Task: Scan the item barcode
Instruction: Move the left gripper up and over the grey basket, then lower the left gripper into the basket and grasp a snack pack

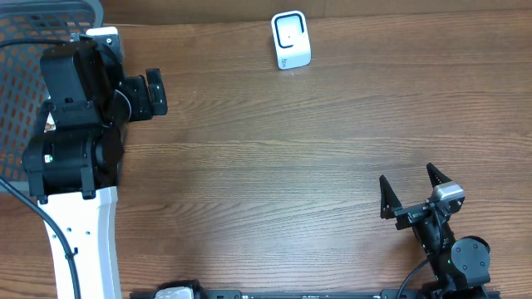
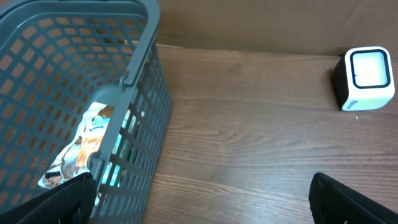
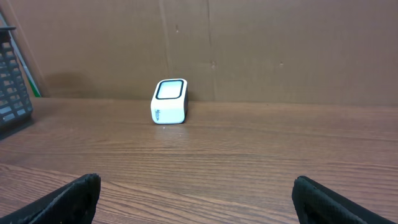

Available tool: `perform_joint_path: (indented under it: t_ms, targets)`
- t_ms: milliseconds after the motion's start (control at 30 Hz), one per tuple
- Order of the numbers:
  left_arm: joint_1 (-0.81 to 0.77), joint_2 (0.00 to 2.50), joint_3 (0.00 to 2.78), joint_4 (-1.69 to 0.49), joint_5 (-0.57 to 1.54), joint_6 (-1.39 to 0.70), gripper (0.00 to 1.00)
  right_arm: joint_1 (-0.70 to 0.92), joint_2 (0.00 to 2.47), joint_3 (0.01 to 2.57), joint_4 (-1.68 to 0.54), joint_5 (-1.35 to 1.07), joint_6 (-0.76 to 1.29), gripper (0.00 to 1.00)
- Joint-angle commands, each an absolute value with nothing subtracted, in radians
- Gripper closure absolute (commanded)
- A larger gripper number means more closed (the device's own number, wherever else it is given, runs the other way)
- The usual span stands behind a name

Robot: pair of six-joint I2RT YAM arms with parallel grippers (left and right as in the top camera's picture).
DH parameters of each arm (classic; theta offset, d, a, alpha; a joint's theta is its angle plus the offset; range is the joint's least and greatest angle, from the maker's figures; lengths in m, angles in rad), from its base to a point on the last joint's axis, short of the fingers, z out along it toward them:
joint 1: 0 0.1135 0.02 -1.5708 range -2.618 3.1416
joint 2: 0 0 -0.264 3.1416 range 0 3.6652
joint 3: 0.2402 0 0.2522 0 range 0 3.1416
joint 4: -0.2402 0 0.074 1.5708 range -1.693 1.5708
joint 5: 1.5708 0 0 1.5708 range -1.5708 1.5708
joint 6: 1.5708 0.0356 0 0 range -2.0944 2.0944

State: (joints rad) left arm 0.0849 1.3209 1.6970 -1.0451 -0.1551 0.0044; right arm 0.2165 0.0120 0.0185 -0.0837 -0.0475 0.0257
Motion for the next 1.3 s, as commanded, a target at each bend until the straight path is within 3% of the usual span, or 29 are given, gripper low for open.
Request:
perform_joint_path:
  t_ms: [0, 667, 1267]
  targets:
    - [0.079, 1.349, 1.724, -1.038, -0.168, 0.033, 0.0, 0.213, 0.003, 0.008, -0.081, -0.046, 0.03, 0.0]
    - [0.08, 1.391, 1.733, -0.966, -0.17, 0.051, 0.0, 0.213, 0.003, 0.008, -0.081, -0.046, 0.03, 0.0]
    - [0.08, 1.393, 1.919, -0.883, -0.319, 0.132, 0.03, 0.213, 0.003, 0.008, -0.081, -0.046, 0.03, 0.0]
